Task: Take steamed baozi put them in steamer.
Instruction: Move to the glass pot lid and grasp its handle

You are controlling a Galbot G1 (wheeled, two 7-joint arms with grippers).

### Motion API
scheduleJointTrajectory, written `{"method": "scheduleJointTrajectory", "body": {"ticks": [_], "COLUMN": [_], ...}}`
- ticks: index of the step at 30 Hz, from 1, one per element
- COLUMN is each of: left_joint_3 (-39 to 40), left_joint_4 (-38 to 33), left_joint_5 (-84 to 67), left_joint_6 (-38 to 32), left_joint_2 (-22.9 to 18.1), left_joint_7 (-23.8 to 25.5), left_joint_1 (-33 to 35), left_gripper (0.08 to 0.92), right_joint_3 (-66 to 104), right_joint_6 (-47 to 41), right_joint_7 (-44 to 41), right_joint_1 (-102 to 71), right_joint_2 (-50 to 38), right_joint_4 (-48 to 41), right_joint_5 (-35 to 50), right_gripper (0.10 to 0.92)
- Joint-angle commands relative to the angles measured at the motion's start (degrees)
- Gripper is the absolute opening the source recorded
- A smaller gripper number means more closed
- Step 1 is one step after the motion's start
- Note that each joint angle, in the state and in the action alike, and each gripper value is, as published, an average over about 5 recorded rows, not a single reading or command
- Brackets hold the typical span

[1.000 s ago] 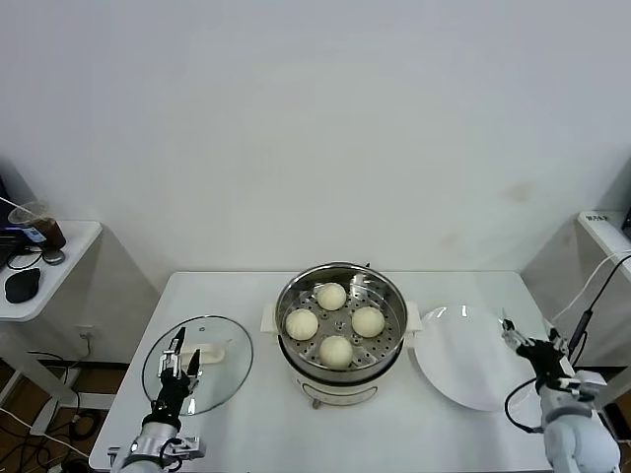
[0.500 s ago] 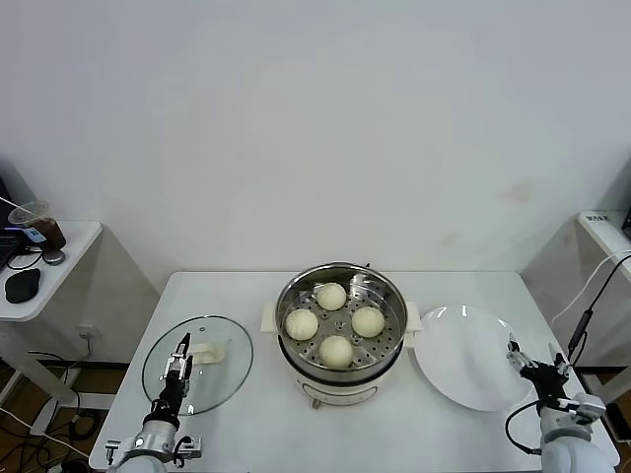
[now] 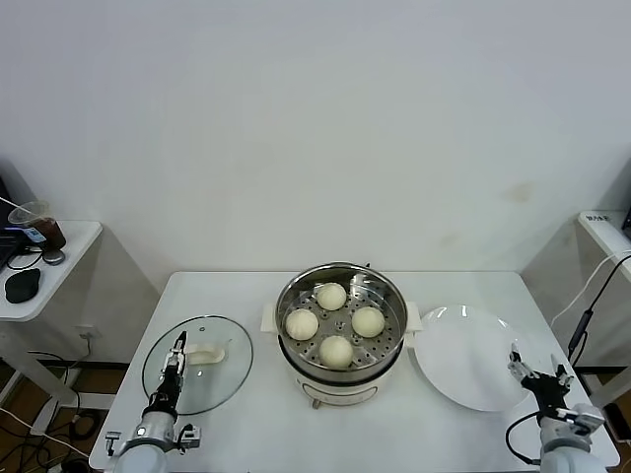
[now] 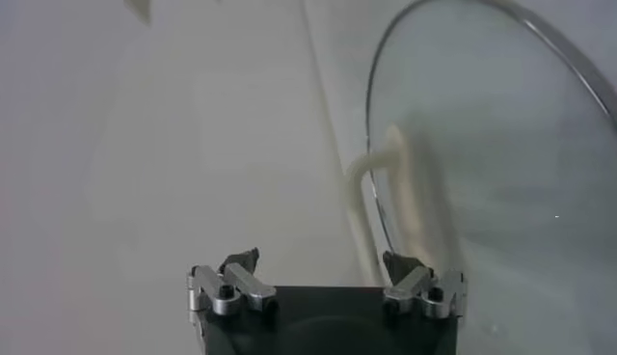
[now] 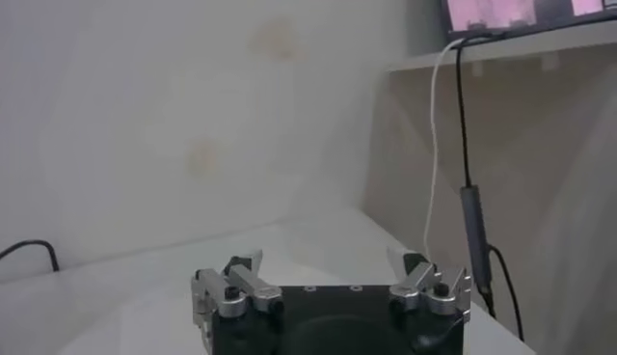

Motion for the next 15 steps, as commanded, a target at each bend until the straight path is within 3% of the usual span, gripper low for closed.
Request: {"method": "scheduleJointTrajectory", "body": {"ticks": [1,15], "left_joint_3": [0.88,3.54], "left_joint_4": [2.35,4.18], "left_joint_5": [-0.96,-4.35], "left_joint_6": [3.40,4.79], "left_joint_2": [-0.17,-1.48], "left_joint_7": [0.56,1.47], "left_joint_1": [-2.58,-6.09], "left_gripper": [0.823,0.823], "right_joint_3": [0.16,0.34], "right_joint_6": [0.58,1.08], "right_joint_7": [0.14,0.24], "right_joint_1": [-0.47,-0.98], "right_joint_2": [0.53,1.48], "right_joint_4": [-0.44,-0.49], "right_joint_5": [-1.04,-2.18], "right_gripper": [0.823,0.823]}}
